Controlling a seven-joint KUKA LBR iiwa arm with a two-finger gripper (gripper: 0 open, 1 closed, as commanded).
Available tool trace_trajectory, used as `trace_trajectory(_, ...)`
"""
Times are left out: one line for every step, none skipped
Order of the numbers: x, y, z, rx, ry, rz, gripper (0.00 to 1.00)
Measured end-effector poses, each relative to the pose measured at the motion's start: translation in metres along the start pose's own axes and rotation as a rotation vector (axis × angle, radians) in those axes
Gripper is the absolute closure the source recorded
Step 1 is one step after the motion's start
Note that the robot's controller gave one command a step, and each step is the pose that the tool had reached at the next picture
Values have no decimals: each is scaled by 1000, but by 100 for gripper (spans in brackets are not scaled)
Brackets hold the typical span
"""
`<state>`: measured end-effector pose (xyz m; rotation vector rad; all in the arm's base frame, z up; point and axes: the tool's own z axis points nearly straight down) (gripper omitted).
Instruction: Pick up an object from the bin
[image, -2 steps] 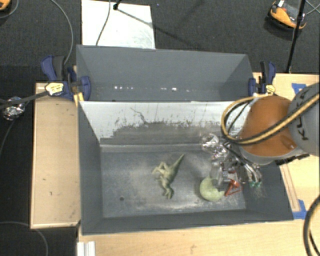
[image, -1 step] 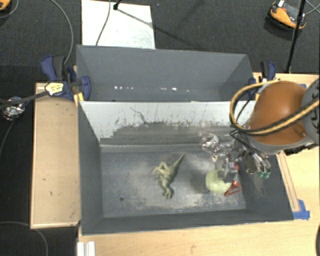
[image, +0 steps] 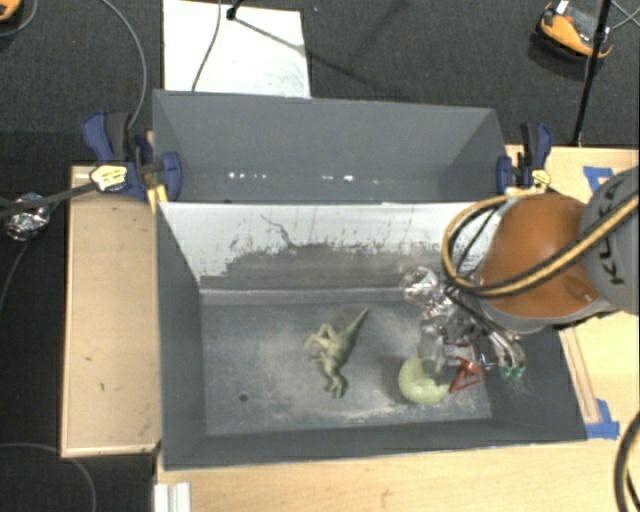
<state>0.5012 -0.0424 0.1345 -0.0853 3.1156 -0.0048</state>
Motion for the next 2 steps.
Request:
trace_trajectory(6,5,-3,-4,26,-11,100)
trace_trajectory(-4,10,-75,-2,6,31,100)
